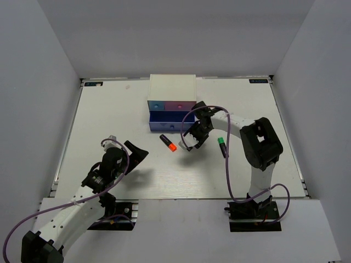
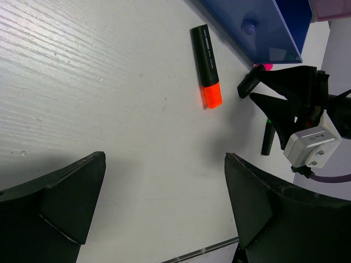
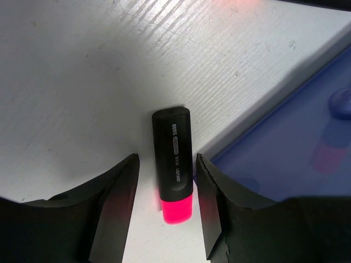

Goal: Sort the stationery into containers
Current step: Pick up the pen from the center of the board.

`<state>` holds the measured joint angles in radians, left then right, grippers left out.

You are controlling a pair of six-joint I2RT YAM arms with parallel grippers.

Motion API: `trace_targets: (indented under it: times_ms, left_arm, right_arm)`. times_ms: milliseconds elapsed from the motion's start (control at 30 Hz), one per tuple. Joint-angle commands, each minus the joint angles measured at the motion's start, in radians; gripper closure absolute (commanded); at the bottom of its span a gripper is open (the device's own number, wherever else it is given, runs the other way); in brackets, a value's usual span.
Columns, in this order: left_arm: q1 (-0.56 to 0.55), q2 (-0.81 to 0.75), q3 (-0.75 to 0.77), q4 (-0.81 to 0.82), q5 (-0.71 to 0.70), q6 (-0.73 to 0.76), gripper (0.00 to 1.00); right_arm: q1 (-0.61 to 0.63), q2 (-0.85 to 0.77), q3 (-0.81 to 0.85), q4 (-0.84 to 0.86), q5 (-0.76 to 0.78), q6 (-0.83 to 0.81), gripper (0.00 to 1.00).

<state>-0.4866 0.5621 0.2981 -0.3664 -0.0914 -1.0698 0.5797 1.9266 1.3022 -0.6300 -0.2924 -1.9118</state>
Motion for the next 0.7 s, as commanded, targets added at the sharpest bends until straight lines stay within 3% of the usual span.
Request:
trace_targets:
  times_ms: [0, 167, 500, 667]
  left_arm:
    - [0.003, -0.001, 0.013, 0.003, 0.001, 0.013, 0.0]
    - [0.003, -0.001, 0.013, 0.003, 0.001, 0.022, 0.0]
    - [0.003, -0.01, 0.004, 0.003, 0.001, 0.022, 0.0]
    - [0.003, -0.019, 0.004, 0.003, 0.01, 0.022, 0.0]
  right_arm:
    - [0.014, 0.023, 0.032, -0.037, 0.013, 0.014, 0.48]
    - [0.023, 0.046, 0.057, -0.076, 0.024, 0.036, 0.5]
    - [0.042, 0.054, 0.091, -0.333, 0.01, 0.011, 0.58]
    - [0.046, 0.019, 0.043, -0.329, 0.018, 0.039, 0.58]
